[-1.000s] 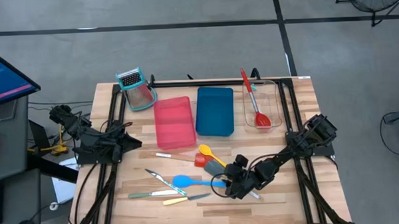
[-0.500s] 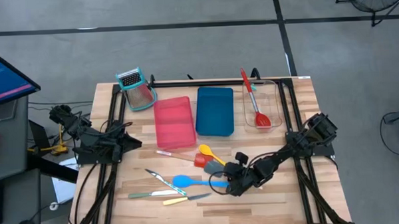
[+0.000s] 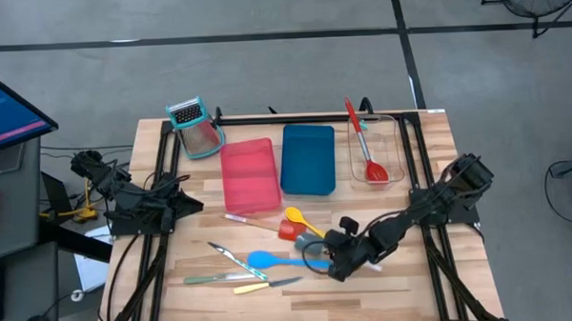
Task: Pick & Place Kitchen Items
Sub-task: Put the gray spatula into the blue bin
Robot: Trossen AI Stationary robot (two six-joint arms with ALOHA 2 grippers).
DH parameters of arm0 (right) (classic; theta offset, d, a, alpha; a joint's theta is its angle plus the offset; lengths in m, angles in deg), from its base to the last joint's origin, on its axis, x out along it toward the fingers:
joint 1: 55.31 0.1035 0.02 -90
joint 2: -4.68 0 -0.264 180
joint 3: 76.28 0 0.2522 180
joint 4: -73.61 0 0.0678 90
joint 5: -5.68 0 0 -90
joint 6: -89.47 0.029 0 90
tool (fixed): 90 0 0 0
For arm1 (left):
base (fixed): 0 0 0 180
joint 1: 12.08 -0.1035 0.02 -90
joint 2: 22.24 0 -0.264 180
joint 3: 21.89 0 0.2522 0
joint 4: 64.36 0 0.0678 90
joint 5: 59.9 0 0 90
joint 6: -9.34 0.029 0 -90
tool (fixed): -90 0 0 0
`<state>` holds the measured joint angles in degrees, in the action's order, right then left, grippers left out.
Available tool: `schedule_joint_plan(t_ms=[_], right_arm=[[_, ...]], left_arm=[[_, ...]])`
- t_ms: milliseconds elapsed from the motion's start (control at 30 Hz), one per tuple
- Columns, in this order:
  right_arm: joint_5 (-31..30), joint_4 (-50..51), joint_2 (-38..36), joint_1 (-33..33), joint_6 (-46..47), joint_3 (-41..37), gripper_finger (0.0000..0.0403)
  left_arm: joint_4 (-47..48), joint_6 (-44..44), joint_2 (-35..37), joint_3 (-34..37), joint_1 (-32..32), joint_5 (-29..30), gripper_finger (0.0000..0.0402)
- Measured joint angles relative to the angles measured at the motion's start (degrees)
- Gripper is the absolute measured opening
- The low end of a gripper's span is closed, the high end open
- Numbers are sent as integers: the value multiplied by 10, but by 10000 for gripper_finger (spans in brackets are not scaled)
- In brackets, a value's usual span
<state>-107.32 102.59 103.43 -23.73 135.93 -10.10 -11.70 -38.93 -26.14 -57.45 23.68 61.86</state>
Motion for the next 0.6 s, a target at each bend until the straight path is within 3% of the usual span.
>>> schedule_joint_plan(t_ms=[300, 600], right_arm=[[-13, -6, -108, -64, -60, 1, 56], [-9, 20, -172, -230, -80, 2, 56]], left_arm=[[0, 0, 0, 0, 0, -2, 76], [0, 0, 0, 0, 0, -1, 76]])
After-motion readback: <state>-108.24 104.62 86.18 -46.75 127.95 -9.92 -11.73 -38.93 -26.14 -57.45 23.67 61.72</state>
